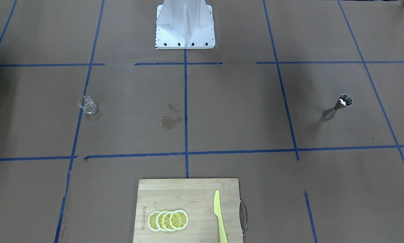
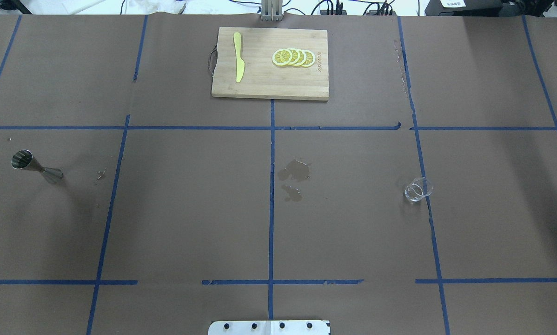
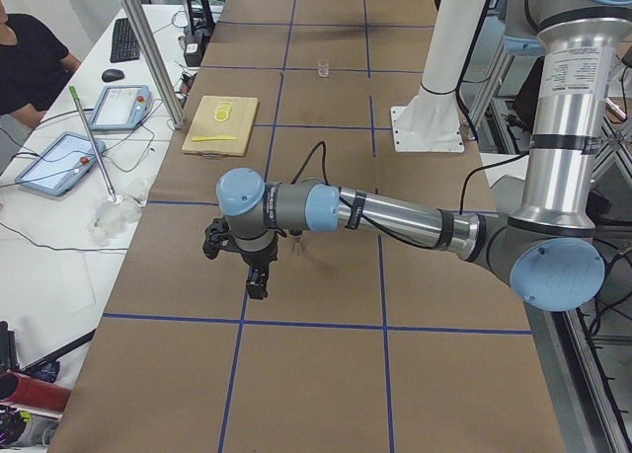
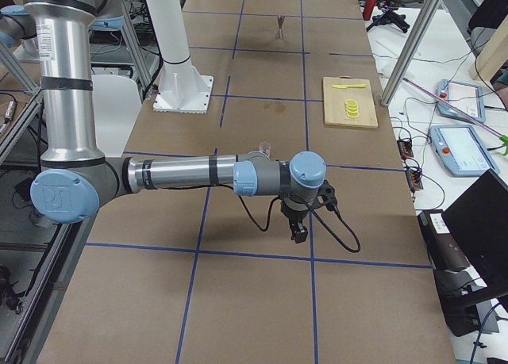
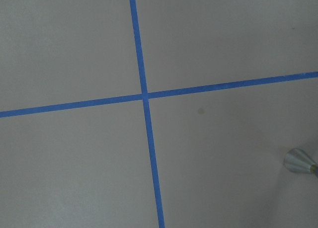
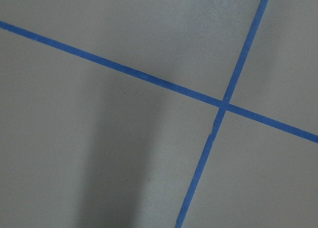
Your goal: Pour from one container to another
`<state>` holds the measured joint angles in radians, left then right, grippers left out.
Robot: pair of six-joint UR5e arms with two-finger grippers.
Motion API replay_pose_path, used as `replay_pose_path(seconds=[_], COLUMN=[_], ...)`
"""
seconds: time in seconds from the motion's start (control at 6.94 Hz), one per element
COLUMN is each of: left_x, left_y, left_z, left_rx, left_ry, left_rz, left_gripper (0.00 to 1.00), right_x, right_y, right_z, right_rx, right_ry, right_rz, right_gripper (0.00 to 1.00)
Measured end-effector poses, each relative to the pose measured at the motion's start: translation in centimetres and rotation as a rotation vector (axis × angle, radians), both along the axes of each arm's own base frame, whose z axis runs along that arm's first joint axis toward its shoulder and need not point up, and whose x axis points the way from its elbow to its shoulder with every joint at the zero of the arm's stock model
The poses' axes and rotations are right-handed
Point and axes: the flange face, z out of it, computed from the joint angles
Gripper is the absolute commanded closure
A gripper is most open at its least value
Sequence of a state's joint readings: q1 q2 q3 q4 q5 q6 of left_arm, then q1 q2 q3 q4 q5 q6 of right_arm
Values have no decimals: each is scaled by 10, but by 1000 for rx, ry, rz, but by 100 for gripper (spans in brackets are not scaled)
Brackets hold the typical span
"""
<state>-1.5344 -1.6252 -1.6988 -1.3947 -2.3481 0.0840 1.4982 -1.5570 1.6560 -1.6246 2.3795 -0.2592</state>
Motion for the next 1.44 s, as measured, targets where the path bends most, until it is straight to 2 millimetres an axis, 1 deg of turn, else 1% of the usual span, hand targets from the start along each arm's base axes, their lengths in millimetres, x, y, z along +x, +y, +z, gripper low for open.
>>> replay_pose_path(seconds=[0.14, 0.58, 0.72, 0.86, 1.15, 1.44], left_x=[0, 0, -2, -3, -6, -7], left_y=[-1, -2, 4, 14, 30, 34], left_z=[13, 25, 30, 36, 34, 32], left_rx=[-2, 2, -8, -19, -16, -14], left_ry=[0, -1, -1, -1, 0, 0], left_rz=[3, 4, 2, 0, -6, -8], left_gripper=[0, 0, 0, 0, 0, 0], right_x=[0, 0, -1, -1, -2, -2], right_y=[0, 0, -1, -2, -3, -3], right_z=[-1, -1, -4, -5, -7, -3], right_rx=[2, 4, 10, 12, 14, 6], right_ry=[-3, -11, -14, -15, -15, -14], right_rz=[0, 0, 0, 0, -1, -1], right_gripper=[0, 0, 0, 0, 0, 0])
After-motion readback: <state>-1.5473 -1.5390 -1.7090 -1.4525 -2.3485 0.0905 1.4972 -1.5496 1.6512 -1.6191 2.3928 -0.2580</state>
